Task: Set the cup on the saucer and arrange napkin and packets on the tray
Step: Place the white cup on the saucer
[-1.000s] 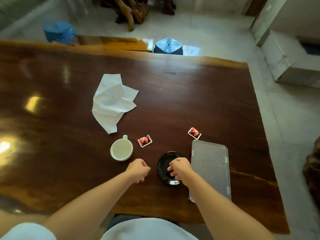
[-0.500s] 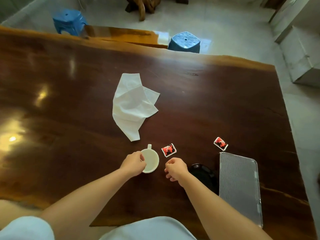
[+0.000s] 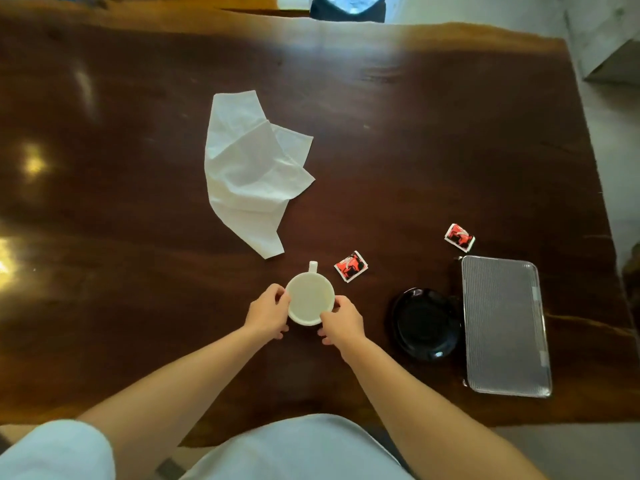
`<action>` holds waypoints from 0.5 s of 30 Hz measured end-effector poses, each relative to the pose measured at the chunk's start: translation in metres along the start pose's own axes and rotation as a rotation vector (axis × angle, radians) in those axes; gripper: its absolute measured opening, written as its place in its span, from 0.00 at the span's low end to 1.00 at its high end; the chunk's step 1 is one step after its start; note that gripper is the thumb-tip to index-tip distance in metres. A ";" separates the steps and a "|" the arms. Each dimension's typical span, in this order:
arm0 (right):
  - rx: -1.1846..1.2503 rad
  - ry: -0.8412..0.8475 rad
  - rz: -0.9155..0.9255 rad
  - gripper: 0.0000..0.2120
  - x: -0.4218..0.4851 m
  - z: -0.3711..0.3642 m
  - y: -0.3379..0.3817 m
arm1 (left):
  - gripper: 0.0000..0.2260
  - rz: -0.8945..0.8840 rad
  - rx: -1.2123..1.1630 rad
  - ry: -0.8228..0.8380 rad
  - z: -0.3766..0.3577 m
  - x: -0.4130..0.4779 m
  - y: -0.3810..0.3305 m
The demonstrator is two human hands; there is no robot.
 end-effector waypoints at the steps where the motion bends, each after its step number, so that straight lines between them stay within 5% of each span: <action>1: 0.014 0.005 -0.020 0.16 -0.002 -0.006 -0.003 | 0.12 -0.029 0.000 -0.003 -0.001 0.002 -0.004; 5: 0.047 0.154 -0.039 0.11 -0.012 -0.030 -0.011 | 0.14 -0.207 0.092 0.018 0.001 0.013 -0.027; 9: -0.188 0.210 0.049 0.08 -0.012 -0.020 -0.018 | 0.20 -0.324 0.093 0.020 0.009 0.019 -0.041; 13: -0.254 -0.087 0.018 0.22 0.004 0.030 -0.023 | 0.22 -0.143 -0.038 0.036 0.011 0.017 -0.024; 15: -0.266 -0.071 0.114 0.31 0.009 0.038 -0.010 | 0.20 0.046 -0.211 0.084 0.005 0.012 -0.009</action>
Point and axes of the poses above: each hand's wrist, its own x-axis towards the middle knuckle, its own z-axis out of the back of the hand, y = z × x, the point moved 7 cm from there along x, towards the middle knuckle, and after that the axes turned 13 degrees about -x, right-handed, at the moved point
